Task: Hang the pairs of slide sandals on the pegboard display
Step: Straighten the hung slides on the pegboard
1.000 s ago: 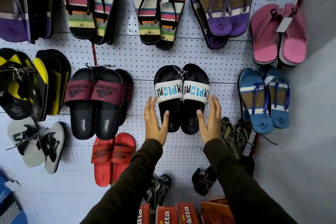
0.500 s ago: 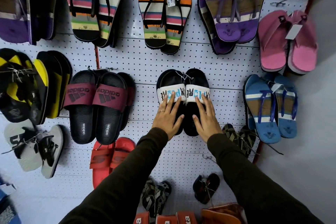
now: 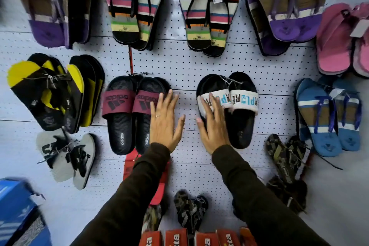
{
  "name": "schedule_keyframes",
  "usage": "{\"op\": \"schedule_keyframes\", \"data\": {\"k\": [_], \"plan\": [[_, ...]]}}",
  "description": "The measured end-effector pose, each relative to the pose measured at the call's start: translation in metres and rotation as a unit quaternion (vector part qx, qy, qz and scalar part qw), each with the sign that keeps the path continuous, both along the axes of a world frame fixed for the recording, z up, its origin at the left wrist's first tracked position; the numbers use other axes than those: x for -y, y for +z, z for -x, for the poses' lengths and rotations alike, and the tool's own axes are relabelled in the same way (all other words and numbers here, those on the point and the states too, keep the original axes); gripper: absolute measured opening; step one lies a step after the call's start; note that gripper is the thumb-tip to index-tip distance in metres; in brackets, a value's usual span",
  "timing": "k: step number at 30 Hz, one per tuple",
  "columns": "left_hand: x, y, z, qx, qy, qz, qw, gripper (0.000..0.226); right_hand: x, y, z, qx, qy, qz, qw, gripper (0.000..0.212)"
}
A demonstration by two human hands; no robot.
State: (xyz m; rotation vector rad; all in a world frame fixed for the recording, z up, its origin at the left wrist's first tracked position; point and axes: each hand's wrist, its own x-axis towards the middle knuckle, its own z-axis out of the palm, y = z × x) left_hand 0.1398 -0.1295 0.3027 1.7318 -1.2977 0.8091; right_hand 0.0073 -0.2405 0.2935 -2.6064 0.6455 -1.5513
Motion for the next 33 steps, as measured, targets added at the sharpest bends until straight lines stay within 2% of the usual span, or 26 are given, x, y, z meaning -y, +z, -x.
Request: {"op": "schedule_keyframes", "data": {"k": [4,7,10,17,23,26,28,30,33], "plan": [[-0.053,-0.003,-0.066,-0.003,0.04,0.041,0.998,0.058,-0.042,0.0,-0.061,-0.024,0.069,0.017,0.997,0.059],[-0.085,-0.014,-0.113,-0.029,0.065,0.046,0.996,0.057,-0.067,-0.007,-0.102,-0.075,0.077,0.062,0.992,0.06],[-0.096,-0.025,-0.139,-0.024,0.044,-0.009,0.999,0.06,-0.076,-0.018,-0.13,-0.11,0.047,0.087,0.989,0.06],[-0.076,-0.031,-0.163,-0.037,0.025,-0.146,0.988,0.07,-0.062,-0.031,-0.154,-0.171,-0.026,0.043,0.984,0.065],[-0.074,-0.031,-0.168,-0.035,0.032,-0.165,0.985,0.069,-0.062,-0.024,-0.152,-0.2,-0.021,0.026,0.979,0.065],[-0.076,-0.026,-0.164,-0.033,0.046,-0.17,0.984,0.068,-0.068,-0.008,-0.139,-0.21,0.017,-0.013,0.978,0.065],[-0.078,-0.023,-0.158,-0.035,0.062,-0.166,0.984,0.068,-0.07,0.012,-0.118,-0.205,0.038,-0.01,0.978,0.064],[-0.08,-0.018,-0.15,-0.04,0.079,-0.154,0.984,0.069,-0.074,0.033,-0.087,-0.177,0.047,0.032,0.983,0.061],[-0.078,-0.007,-0.125,-0.004,0.095,-0.115,0.989,0.069,-0.059,0.086,-0.013,-0.05,0.063,0.085,0.993,0.052]]}}
